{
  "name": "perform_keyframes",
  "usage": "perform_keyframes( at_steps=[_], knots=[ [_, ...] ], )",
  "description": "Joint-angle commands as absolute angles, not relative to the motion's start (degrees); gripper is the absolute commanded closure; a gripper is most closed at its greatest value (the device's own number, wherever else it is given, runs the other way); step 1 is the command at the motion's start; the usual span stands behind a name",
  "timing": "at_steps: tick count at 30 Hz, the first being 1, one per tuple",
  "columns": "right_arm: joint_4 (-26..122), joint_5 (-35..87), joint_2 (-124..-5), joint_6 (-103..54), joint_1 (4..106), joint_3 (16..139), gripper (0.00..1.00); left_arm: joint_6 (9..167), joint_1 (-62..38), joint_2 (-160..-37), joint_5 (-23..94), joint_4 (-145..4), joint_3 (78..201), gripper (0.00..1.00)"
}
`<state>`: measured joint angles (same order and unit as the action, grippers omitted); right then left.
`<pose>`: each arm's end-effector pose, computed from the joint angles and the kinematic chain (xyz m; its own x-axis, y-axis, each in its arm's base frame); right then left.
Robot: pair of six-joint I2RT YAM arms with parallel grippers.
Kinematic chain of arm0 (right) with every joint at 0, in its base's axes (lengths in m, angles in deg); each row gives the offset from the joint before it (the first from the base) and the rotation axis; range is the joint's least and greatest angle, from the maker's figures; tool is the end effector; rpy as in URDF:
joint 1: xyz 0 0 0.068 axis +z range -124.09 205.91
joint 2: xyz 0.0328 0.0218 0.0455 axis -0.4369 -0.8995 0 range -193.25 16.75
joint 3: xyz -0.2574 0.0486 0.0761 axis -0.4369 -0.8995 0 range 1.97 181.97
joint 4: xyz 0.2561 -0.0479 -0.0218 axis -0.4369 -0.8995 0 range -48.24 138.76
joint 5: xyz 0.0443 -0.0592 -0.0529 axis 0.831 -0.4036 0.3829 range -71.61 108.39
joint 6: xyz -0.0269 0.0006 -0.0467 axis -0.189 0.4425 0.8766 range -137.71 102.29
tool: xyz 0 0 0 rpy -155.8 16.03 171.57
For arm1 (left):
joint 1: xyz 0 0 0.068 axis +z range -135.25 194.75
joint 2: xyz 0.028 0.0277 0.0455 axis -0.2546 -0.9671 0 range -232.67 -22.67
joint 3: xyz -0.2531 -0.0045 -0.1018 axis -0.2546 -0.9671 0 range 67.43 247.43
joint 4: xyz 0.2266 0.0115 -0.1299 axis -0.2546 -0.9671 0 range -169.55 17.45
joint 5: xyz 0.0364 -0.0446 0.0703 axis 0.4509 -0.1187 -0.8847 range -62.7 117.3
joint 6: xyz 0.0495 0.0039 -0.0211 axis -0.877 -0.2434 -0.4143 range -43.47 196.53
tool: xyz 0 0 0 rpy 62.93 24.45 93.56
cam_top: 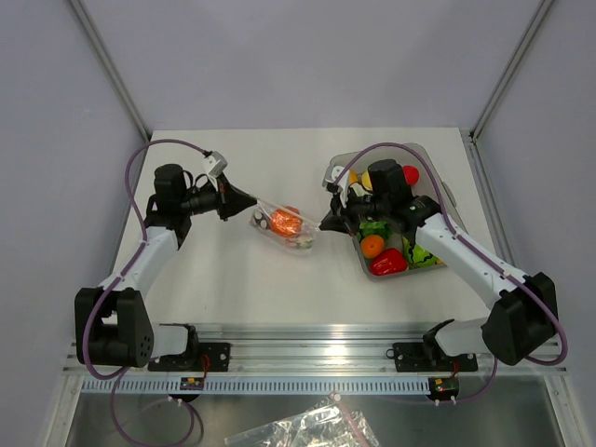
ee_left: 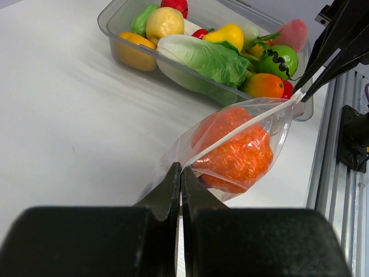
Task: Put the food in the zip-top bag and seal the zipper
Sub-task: Zip the zipper food storage bag at the center of the board, then place the zipper food storage bag at the center of the board.
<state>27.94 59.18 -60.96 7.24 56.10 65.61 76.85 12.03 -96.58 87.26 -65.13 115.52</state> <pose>0.2465 0.1705 0.3123 -0.0924 -0.4232 -0.9013 -0.9737 0.2275 -0.0070 0.2788 -0.0440 0.2855 -0.3199 0.0124 -0.9474 0.8425 0.4611 -0.2784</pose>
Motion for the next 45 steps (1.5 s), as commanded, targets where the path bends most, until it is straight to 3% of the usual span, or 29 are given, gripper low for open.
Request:
perform_keyframes(
  at_steps=[1,8,10,11,14,15,16,18,21,22,30,37,43,44,45],
  knots=[
    [24.4,56.2,-58.7,6.4,54.8,64.9,1.00,76.2,14.1,-94.5,82.8,-60.6,115.9,1.00],
    [29.7,56.3,-60.9,3.4,54.7,66.8,1.00,78.9,14.1,-94.5,83.9,-59.7,116.5,1.00],
    [32.0,55.0,-63.0,2.1,54.8,68.9,0.67,79.2,14.0,-94.2,83.4,-60.2,116.8,1.00],
    [32.6,54.3,-63.6,1.0,54.8,69.6,0.61,79.2,14.0,-94.0,82.8,-60.5,117.3,1.00],
    [32.3,53.2,-65.7,1.1,54.7,72.8,0.60,79.0,14.1,-93.4,80.8,-62.1,118.5,1.00],
    [32.5,52.9,-66.5,0.8,54.7,74.3,0.51,79.8,14.1,-93.2,80.6,-61.9,118.6,1.00],
    [32.6,52.2,-66.8,0.7,54.7,74.9,0.34,80.6,14.1,-93.2,80.2,-61.3,118.6,1.00],
    [34.1,50.4,-66.8,-1.5,54.6,75.9,0.29,82.8,14.0,-92.9,79.2,-60.2,118.5,1.00],
    [35.4,42.4,-66.9,-7.7,54.7,77.4,0.13,84.1,13.4,-92.3,77.4,-59.1,118.5,1.00],
    [35.0,35.9,-67.1,-11.9,54.6,78.0,0.01,84.4,13.3,-91.8,76.7,-58.8,118.7,1.00],
    [23.4,2.8,-68.5,-29.0,52.7,84.9,0.01,90.0,12.2,-94.9,72.6,-53.7,123.3,1.00],
    [17.3,-5.0,-65.7,-35.0,52.4,83.8,0.01,88.8,6.8,-99.5,66.5,-54.3,130.3,1.00],
    [19.8,-5.1,-59.8,-36.7,52.4,77.0,0.01,89.9,4.4,-97.1,65.2,-51.1,120.5,1.00],
    [19.9,-5.2,-59.4,-36.8,52.4,76.4,0.01,91.2,4.0,-96.3,65.7,-50.3,118.2,0.95],
    [19.8,-5.5,-59.3,-36.9,52.4,76.0,0.01,93.6,3.9,-95.7,67.2,-49.1,114.3,0.76]
  ],
)
